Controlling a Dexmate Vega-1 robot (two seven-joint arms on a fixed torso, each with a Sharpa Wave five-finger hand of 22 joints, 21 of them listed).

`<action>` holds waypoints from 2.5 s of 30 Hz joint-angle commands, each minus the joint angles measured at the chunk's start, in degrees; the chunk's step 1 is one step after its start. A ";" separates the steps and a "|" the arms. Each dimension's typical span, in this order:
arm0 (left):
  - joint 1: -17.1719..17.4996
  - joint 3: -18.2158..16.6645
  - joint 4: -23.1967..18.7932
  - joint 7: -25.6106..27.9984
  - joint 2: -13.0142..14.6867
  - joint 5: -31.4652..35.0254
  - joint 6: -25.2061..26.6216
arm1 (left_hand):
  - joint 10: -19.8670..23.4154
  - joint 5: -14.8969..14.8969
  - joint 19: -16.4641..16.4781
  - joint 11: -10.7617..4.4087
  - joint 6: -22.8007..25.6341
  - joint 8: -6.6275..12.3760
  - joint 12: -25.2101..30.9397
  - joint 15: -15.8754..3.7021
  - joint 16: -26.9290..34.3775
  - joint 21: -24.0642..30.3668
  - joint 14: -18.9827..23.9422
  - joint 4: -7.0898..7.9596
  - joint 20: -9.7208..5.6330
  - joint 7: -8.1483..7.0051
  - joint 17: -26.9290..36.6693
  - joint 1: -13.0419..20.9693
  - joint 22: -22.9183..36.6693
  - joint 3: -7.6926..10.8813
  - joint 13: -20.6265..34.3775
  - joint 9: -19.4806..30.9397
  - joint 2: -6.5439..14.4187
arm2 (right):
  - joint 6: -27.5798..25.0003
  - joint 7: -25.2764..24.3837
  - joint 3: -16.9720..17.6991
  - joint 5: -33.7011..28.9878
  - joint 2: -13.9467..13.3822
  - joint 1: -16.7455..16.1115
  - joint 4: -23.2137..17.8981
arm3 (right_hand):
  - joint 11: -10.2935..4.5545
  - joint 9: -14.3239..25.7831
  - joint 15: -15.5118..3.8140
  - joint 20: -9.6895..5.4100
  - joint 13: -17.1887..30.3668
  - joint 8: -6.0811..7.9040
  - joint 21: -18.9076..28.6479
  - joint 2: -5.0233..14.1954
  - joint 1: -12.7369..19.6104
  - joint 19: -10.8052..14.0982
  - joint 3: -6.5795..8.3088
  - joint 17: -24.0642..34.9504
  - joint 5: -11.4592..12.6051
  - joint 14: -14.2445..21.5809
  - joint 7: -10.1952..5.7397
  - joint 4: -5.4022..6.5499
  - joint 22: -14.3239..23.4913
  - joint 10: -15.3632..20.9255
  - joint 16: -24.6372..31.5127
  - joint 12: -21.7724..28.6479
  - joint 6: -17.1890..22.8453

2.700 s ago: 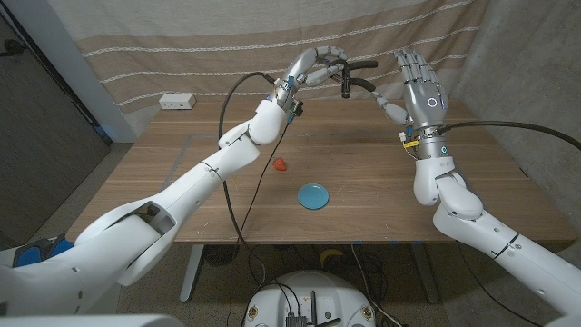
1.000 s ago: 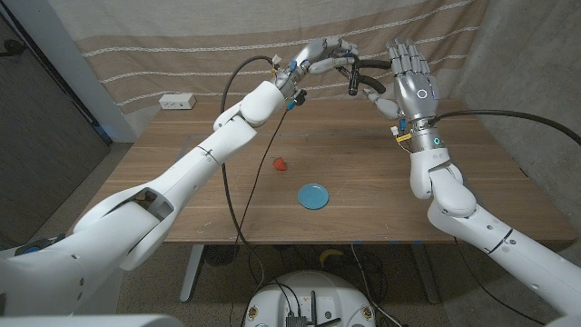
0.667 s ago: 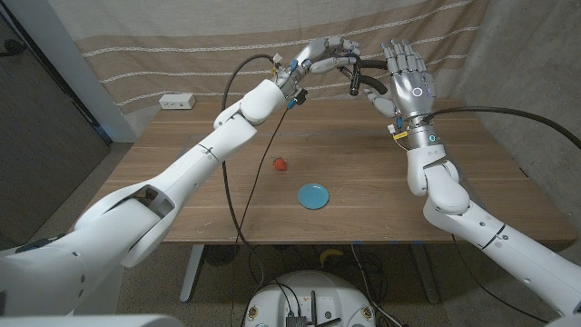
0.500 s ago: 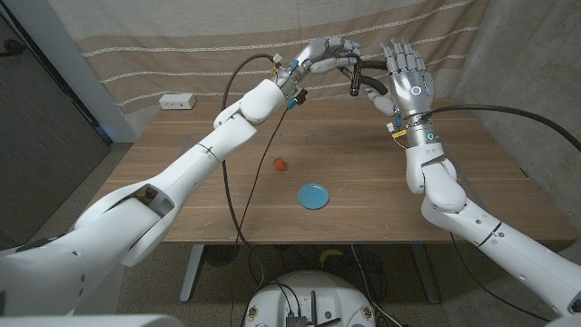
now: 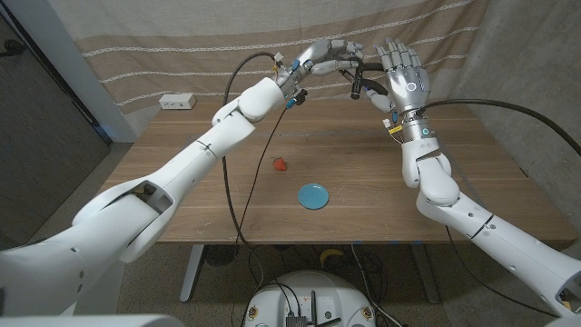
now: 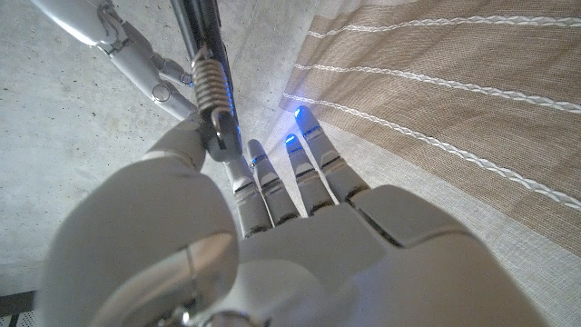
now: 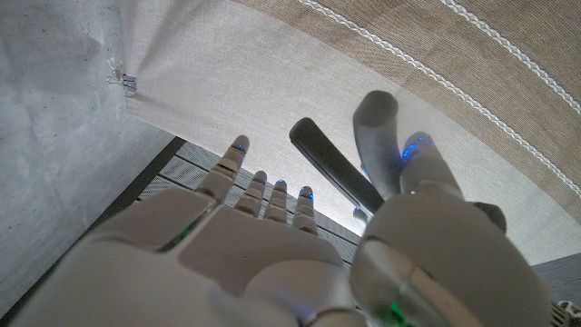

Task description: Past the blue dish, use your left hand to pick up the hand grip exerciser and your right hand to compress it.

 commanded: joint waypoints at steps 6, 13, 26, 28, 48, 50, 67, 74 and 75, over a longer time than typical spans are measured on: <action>-2.54 1.95 0.42 -4.66 0.84 2.40 -0.46 | -4.44 0.98 -0.77 -0.25 2.48 13.58 -0.20 -10.25 0.07 1.07 -2.27 -0.17 -1.49 -1.50 -0.03 1.67 0.22 -1.57 -0.51 18.99 0.99 | -0.56 1.48 -1.74 -1.44 0.73 2.01 1.39 | -2.32 0.45 -3.61 -0.71 0.26 2.90 0.73 0.89 1.31 2.41 -0.26 1.11 0.71 3.18 -2.54 0.74 0.41 5.20 1.74 0.79 8.48; -2.60 1.91 0.79 -4.80 0.56 2.40 -0.38 | -3.75 1.21 -0.70 -0.32 2.37 13.91 0.45 -10.32 0.21 1.42 -2.28 -0.38 -1.68 -1.81 -0.11 2.23 0.16 -2.06 -0.29 19.36 0.99 | 0.15 -0.11 -1.81 -0.97 0.84 2.23 2.16 | -2.93 0.50 -7.37 -2.24 0.37 4.56 1.61 2.00 1.80 5.72 -0.70 2.49 0.74 9.31 -3.06 1.16 0.61 11.84 5.09 1.95 14.71; -2.54 1.78 1.13 -4.42 0.35 2.72 -0.86 | -3.35 1.43 -0.89 -0.27 2.51 13.99 0.94 -10.20 0.63 1.94 -1.95 0.00 -1.57 -1.06 -0.08 2.44 0.12 -3.03 -0.10 19.01 1.49 | 1.77 -4.14 -1.12 1.01 0.95 2.42 3.02 | -4.91 0.46 -10.30 -8.25 0.35 5.03 5.91 4.57 6.87 18.41 -1.76 3.86 -0.12 16.43 -3.36 0.73 0.81 18.93 8.98 1.49 21.01; -2.52 1.76 1.20 -4.41 0.30 2.66 -0.92 | -3.11 1.46 -0.82 -0.27 2.46 14.07 1.06 -10.22 0.68 2.03 -1.85 -0.02 -1.53 -1.14 -0.08 2.52 0.10 -3.12 -0.04 19.12 1.50 | 2.23 -5.63 -1.05 1.37 1.20 2.50 3.56 | -5.38 0.47 -10.21 -8.58 0.30 5.20 6.80 5.19 7.59 21.43 -2.14 3.80 -0.35 18.17 -3.25 0.87 0.62 20.15 9.65 1.35 22.52; -2.66 1.69 1.79 -3.54 0.35 3.78 -1.82 | -0.42 1.76 -1.12 -0.34 2.13 14.46 1.92 -10.38 0.45 3.01 -2.08 -0.28 -1.65 -1.02 -0.29 3.89 -0.08 -4.64 0.51 19.13 1.73 | 3.99 -6.99 -2.00 2.81 1.68 4.24 5.29 | -5.92 -0.08 -11.30 -16.33 -0.14 8.71 9.33 7.82 13.11 31.07 -3.07 0.76 -0.62 37.32 -3.06 1.29 0.78 39.97 9.78 2.08 42.03; -2.68 1.65 2.00 -3.33 0.31 3.91 -2.06 | -0.16 1.81 -1.18 -0.30 2.33 14.30 1.97 -10.26 0.71 3.16 -1.63 -0.06 -1.59 -0.56 -0.21 3.89 -0.10 -4.86 0.56 18.66 2.03 | 4.34 -7.25 -2.02 3.14 1.71 4.39 5.48 | -5.98 -0.16 -11.28 -16.62 -0.15 8.17 9.51 7.99 13.27 31.26 -3.11 0.73 -0.44 38.72 -3.12 1.44 0.86 40.98 9.29 1.64 42.23; -1.27 1.00 3.23 4.89 -0.20 9.63 -4.83 | -3.99 -1.00 -1.39 -0.21 2.96 12.99 1.45 -10.29 1.63 5.54 -0.72 -0.58 -1.45 -2.20 0.18 6.73 -0.27 -6.06 0.05 14.71 4.31 | 8.03 -13.39 -1.93 5.75 2.63 5.65 8.44 | -5.17 -0.22 -11.20 -17.27 -0.01 7.53 13.27 12.30 15.91 32.43 -2.59 2.26 0.14 52.83 -0.98 1.81 1.80 58.77 6.85 1.43 52.14; -1.38 0.75 4.34 5.46 -0.23 9.60 -5.75 | -2.19 -6.61 -1.51 -0.18 -7.31 6.85 1.73 -9.96 1.09 6.93 0.09 -2.23 -1.28 -3.20 -0.10 7.86 -0.84 -5.42 0.40 9.62 3.96 | 7.91 -13.96 -2.68 5.51 3.13 6.61 9.57 | -5.39 -0.15 -11.23 -17.30 0.05 7.26 13.47 12.47 16.18 31.87 -2.44 2.17 0.14 52.72 -0.84 1.78 1.96 58.65 6.19 0.96 52.00; -1.37 0.72 4.36 5.61 -0.17 9.75 -5.76 | -3.46 -9.04 -1.52 -0.19 -12.25 1.62 1.32 -9.89 0.81 7.26 0.27 -2.91 -1.26 -3.25 -0.30 8.06 -1.09 -4.51 0.33 5.85 3.47 | 7.91 -14.04 -2.78 5.50 3.22 6.78 9.77 | -5.51 -0.14 -11.21 -17.30 0.06 7.23 13.49 12.48 16.18 31.76 -2.44 2.16 0.15 52.71 -1.01 1.81 1.98 58.65 6.10 0.90 51.99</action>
